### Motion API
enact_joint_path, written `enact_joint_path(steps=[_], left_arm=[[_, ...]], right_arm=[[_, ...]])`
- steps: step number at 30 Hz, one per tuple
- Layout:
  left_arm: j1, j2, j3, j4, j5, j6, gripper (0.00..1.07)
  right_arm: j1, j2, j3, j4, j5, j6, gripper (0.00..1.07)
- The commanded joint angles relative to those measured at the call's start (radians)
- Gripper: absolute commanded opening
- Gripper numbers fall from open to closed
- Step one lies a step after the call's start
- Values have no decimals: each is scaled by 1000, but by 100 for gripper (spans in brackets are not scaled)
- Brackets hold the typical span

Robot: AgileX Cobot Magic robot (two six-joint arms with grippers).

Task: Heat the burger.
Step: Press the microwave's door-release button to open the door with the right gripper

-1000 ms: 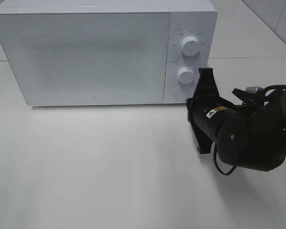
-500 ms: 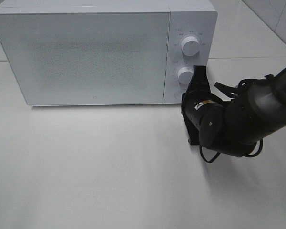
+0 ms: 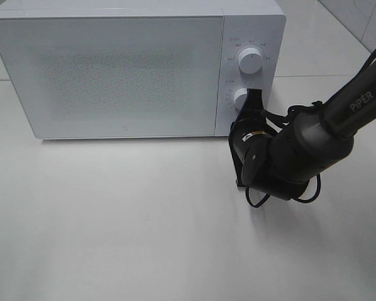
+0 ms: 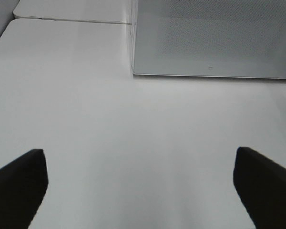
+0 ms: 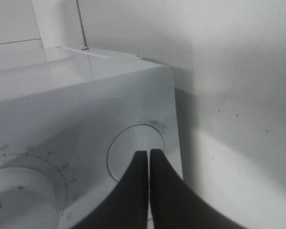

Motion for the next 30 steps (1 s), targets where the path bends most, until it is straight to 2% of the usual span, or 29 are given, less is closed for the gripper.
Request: enact_joint_path(steps=[1,16,30], left_arm=[[3,-4,3,-6,-10,-2,98],[3,-4,3,-6,-10,-2,98],[3,-4,3,-6,-10,-2,98]], right_arm=[[-14,2,-26,11,-25,-44,0],[-26,21,-69,26,-53,-67,0],[-26,28,-105,29,-234,-83,0]])
